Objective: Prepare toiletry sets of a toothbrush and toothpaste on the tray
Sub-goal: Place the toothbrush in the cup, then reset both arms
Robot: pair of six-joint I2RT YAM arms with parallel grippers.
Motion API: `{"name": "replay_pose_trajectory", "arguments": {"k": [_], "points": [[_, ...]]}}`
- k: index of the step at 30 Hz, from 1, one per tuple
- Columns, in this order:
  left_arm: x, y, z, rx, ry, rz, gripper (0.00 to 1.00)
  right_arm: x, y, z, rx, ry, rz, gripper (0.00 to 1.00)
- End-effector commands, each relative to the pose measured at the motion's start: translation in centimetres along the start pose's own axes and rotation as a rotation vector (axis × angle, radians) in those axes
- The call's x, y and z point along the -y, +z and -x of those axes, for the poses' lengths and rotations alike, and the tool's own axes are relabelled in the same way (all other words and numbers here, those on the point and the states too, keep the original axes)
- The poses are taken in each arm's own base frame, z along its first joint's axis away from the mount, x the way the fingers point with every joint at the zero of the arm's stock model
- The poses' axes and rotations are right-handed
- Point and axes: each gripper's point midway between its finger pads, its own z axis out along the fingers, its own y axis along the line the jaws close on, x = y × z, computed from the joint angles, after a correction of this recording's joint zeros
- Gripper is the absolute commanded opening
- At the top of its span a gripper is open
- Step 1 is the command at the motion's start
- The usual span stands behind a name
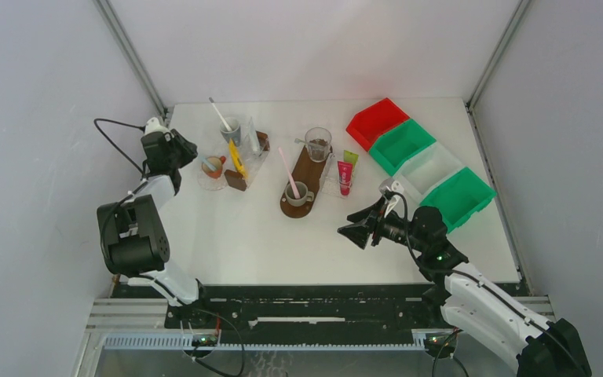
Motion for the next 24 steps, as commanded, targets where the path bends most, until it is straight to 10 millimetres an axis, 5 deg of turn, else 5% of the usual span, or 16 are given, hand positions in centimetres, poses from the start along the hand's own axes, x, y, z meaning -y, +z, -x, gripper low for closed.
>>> {"name": "replay_pose_trajectory", "arguments": {"k": [1,8,13,19,24], "points": [[1.5,-0.2,3.4,0.077,0.014,-0.017,0.39,-0.4,-0.1,0.9,0.037,-0.012,0.017,0.65],[1.2,-0.7,3.6,0.084,0.011,0.003,0.48,-0.4,-0.1,1.0,0.037,-0.012,0.019,0.65],[1.5,-3.2,4.9,0.133,-0.007,0.022,0.57,-0.6,-0.2,1.1,0.043,-0.015,0.022,0.65],[3.7,-10.0,7.3,0.254,-0.059,-0.04,0.73,-0.8,-0.5,1.3,0.045,-0.028,0.025,0.65],[6.3,-16.4,7.2,0.346,-0.125,-0.186,0.96,-0.6,-1.2,1.6,0.051,-0.055,-0.003,0.66]]}}
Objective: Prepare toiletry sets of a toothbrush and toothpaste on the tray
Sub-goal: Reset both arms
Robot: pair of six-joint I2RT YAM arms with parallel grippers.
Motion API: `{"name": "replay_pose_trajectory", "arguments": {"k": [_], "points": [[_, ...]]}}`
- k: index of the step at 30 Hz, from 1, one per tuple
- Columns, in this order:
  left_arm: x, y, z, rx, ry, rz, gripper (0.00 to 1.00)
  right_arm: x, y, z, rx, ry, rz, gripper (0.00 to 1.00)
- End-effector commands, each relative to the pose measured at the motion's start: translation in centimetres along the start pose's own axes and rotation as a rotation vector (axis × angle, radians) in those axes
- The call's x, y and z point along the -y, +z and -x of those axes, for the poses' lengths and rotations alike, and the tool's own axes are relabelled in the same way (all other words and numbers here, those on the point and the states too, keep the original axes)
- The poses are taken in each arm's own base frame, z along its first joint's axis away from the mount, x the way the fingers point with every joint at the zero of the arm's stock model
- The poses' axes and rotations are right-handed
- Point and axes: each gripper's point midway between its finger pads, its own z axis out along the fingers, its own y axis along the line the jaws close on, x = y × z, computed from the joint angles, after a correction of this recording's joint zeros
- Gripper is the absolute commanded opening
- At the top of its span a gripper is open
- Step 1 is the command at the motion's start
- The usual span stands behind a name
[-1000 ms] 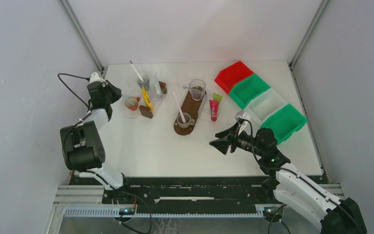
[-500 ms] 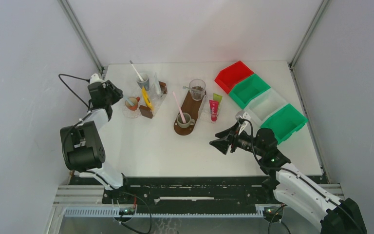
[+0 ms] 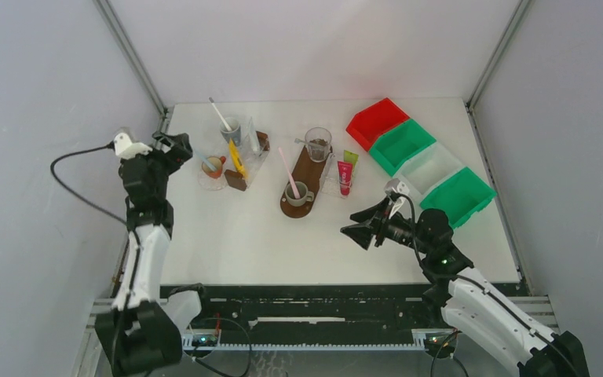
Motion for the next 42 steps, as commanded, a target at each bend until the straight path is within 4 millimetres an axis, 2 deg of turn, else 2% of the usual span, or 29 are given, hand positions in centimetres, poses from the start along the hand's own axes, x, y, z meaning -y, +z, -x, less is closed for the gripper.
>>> {"name": "replay_pose_trajectory", "arguments": {"k": [1,6,10,14,18,22,26,27,30,34,39,42], "points": [[3.1,-4.7,1.0,0.064,-0.108,-0.138,1.0,-0.1,-0.6,1.0,0.023,-0.038,-0.017,0.66],[8.1,-10.0,1.4,0.049,-0.188,-0.395,1.0,-0.9,-1.5,2.7,0.04,-0.061,-0.036,0.66],[12.5,-14.2,1.1,-0.038,-0.202,-0.632,1.0,-1.7,-2.4,4.7,0.068,-0.093,-0.062,0.66],[16.0,-17.9,1.1,-0.045,-0.146,-0.775,1.0,-2.2,-2.9,7.0,0.09,-0.126,-0.105,0.68],[19.2,-20.4,-0.1,-0.042,-0.069,-0.864,1.0,-2.6,-3.0,10.0,0.099,-0.174,-0.152,0.74],[21.5,-21.3,-1.2,-0.06,-0.013,-0.92,1.0,-2.5,-3.1,13.1,0.103,-0.233,-0.214,0.82],[22.7,-20.8,-2.0,-0.069,0.019,-0.944,1.0,-2.1,-3.2,16.4,0.135,-0.274,-0.29,0.93],[23.0,-20.6,-2.0,-0.063,0.016,-0.952,1.0,-2.0,-3.1,17.0,0.143,-0.28,-0.301,0.99],[23.5,-19.8,-1.4,-0.017,-0.012,-0.951,1.0,-1.8,-2.6,18.6,0.168,-0.291,-0.321,1.0],[25.4,-19.0,0.8,0.031,-0.009,-0.967,1.0,-1.8,-2.2,20.2,0.203,-0.299,-0.33,1.0],[28.2,-18.6,3.1,0.07,0.103,-1.001,1.0,-0.1,-2.8,21.6,0.293,-0.218,-0.416,1.0],[30.1,-18.7,3.2,0.085,0.221,-1.011,1.0,0.6,-3.1,22.5,0.32,-0.214,-0.426,1.0]]}}
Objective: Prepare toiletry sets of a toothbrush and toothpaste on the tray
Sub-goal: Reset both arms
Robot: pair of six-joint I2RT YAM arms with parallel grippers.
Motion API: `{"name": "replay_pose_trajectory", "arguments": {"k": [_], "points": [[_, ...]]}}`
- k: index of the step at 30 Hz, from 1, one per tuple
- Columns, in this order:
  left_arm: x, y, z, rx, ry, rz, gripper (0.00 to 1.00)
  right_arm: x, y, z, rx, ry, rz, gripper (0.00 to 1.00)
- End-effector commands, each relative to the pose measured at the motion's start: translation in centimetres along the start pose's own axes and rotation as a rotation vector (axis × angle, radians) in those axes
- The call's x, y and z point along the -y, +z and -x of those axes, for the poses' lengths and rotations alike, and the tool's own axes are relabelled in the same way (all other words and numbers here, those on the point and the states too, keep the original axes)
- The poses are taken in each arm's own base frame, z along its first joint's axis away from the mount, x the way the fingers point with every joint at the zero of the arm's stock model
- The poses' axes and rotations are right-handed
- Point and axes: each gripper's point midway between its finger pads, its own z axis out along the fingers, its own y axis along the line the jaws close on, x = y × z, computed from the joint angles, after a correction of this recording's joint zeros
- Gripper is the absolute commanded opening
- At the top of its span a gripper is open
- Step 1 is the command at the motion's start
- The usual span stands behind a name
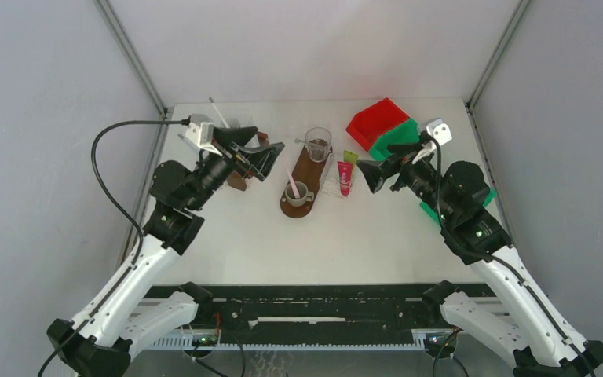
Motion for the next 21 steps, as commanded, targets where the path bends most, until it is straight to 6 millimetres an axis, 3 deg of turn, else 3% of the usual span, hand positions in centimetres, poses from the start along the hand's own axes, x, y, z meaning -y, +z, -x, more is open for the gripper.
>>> {"name": "replay_pose_trajectory", "arguments": {"k": [1,4,9,21], "points": [[2.7,1.8,4.4,0.044,0.225,-0.051,1.0,1.4,0.0,3.7,0.136,0.042,-0.052,1.0],[2.8,3.0,2.5,-0.052,0.254,-0.092,1.0,2.6,1.2,3.9,0.128,0.076,-0.093,1.0],[0.8,2.8,0.0,-0.125,0.309,-0.008,1.0,4.6,3.6,3.5,0.078,0.163,-0.206,1.0],[1.2,1.0,-0.6,-0.165,0.353,0.017,1.0,5.5,6.8,2.5,0.053,0.258,-0.365,1.0]]}}
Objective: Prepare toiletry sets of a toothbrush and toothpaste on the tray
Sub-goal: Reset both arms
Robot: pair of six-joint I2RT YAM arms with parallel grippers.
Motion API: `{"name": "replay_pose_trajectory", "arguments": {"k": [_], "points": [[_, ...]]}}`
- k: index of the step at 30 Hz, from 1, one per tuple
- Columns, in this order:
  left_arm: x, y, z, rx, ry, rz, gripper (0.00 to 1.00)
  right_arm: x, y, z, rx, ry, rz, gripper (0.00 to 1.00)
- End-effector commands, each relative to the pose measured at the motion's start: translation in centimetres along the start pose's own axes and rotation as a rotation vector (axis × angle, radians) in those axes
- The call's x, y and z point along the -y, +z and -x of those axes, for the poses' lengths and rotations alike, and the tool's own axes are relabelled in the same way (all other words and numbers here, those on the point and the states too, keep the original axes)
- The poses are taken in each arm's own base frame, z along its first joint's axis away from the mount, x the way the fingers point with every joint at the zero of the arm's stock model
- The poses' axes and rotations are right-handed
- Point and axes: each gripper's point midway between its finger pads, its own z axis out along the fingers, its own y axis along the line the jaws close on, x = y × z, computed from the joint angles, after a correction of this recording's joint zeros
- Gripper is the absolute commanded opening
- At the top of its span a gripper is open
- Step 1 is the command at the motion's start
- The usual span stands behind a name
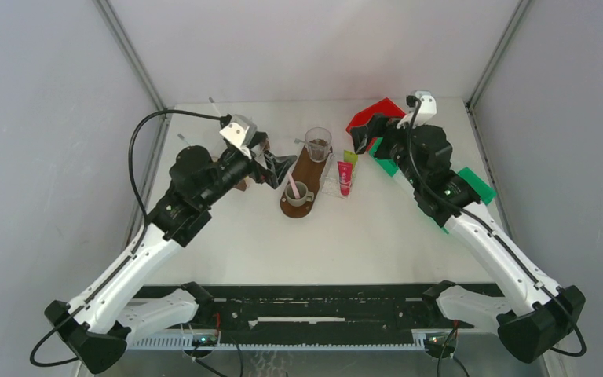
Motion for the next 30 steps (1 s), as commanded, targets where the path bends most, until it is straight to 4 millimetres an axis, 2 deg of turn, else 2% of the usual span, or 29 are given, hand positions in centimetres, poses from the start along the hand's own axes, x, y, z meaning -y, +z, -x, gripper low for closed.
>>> {"name": "replay_pose_trajectory", "arguments": {"k": [1,9,16,30], "points": [[-0.4,-1.2,2.2,0.072,0.04,0.031,1.0,-0.1,0.2,2.7,0.089,0.078,-0.101,1.0],[-0.5,-1.3,1.9,0.075,0.034,0.041,1.0,0.2,0.3,2.7,0.106,0.11,-0.181,1.0],[-0.4,-1.3,1.7,0.082,0.028,0.039,1.0,-0.1,0.2,3.1,0.119,0.083,-0.17,1.0],[0.6,-1.3,1.6,0.13,-0.004,-0.018,1.0,-1.0,0.1,2.3,0.111,0.044,-0.137,1.0]]}}
